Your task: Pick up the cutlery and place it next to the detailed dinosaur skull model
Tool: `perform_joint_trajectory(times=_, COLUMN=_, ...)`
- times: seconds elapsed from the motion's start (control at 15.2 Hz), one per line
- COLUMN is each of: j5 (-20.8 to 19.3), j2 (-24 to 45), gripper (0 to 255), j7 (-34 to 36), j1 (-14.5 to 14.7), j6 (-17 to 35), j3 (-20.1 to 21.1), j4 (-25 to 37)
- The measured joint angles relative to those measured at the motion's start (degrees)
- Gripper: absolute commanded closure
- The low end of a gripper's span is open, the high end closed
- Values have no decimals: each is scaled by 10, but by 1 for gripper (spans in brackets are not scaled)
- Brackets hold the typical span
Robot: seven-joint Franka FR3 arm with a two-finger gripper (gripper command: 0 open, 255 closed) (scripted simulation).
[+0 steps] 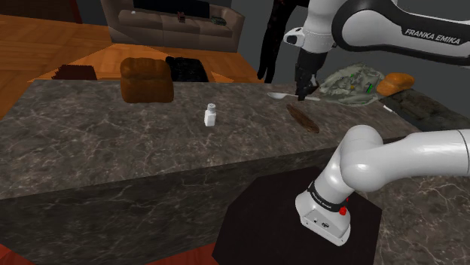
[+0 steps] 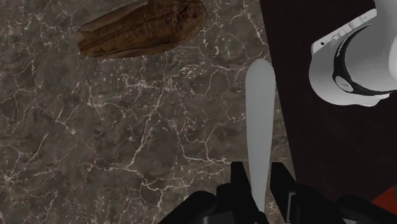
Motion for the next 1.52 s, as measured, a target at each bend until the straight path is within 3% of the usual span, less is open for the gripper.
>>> perform_joint_trajectory(times=1.19, j5=3, j2=54, gripper=255, j7=-30, j1=-3, j6=-115, j3=10, j4=172)
perform_joint_trajectory(times=1.52, j5=-24, j2=23, gripper=255, j7=-66, j1=-11, j6=-132, j3=-19, j4=168)
